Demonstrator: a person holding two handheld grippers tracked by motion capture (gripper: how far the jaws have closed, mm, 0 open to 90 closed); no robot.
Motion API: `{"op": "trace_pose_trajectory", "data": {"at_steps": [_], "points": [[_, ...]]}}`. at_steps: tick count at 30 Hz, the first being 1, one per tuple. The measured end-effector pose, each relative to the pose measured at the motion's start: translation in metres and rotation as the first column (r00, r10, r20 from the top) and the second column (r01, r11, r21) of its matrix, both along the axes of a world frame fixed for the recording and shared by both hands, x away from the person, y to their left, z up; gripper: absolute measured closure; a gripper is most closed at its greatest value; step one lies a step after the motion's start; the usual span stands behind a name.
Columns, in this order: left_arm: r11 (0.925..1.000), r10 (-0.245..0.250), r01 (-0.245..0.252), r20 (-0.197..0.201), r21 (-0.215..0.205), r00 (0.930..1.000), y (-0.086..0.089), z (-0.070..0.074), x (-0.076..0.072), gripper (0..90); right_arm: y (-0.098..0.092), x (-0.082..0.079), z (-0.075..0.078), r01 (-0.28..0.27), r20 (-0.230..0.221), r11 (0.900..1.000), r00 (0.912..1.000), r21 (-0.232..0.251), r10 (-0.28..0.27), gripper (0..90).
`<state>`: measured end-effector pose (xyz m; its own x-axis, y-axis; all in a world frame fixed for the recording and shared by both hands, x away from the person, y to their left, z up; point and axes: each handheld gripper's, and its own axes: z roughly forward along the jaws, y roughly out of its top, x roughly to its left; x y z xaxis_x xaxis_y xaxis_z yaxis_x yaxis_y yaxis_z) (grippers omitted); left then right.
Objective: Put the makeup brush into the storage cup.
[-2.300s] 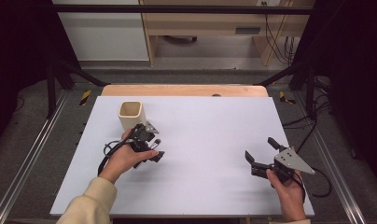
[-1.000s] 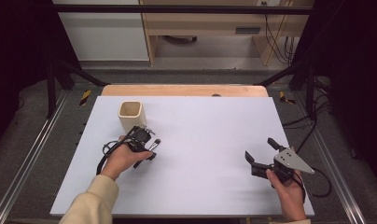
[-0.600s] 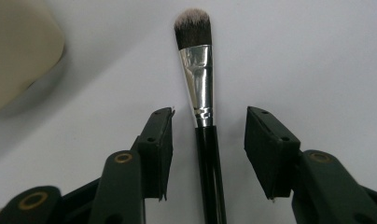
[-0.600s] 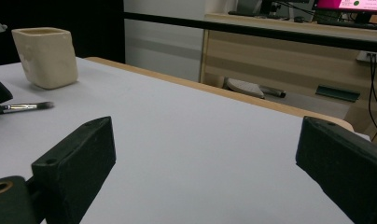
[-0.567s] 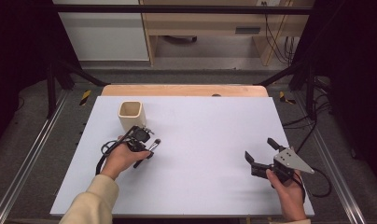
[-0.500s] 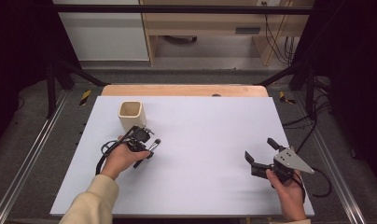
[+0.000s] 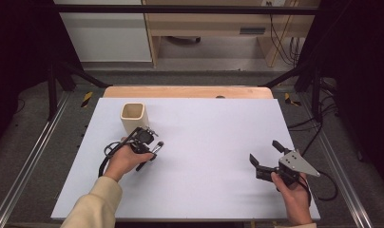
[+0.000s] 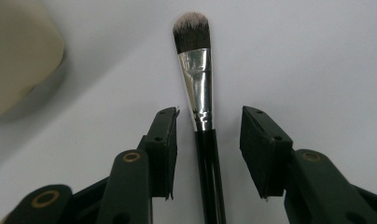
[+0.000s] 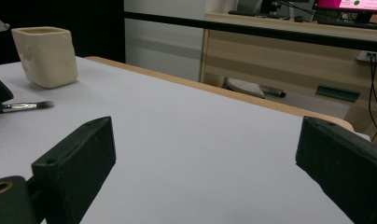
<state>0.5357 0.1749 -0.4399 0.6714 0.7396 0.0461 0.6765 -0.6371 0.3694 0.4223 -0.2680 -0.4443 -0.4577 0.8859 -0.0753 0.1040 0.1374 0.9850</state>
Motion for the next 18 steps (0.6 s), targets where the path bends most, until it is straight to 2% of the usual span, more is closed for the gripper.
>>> {"op": "trace_pose_trajectory", "data": {"at_steps": [18], "points": [[0.9996,-0.006,0.007,-0.018,0.028,0.9998,-0.0018,-0.0042,0.0016,64.1,-0.0001,0.0004,-0.0004,-0.001,0.001,1.000,1.0000,-0.002,0.001,5.1]]}}
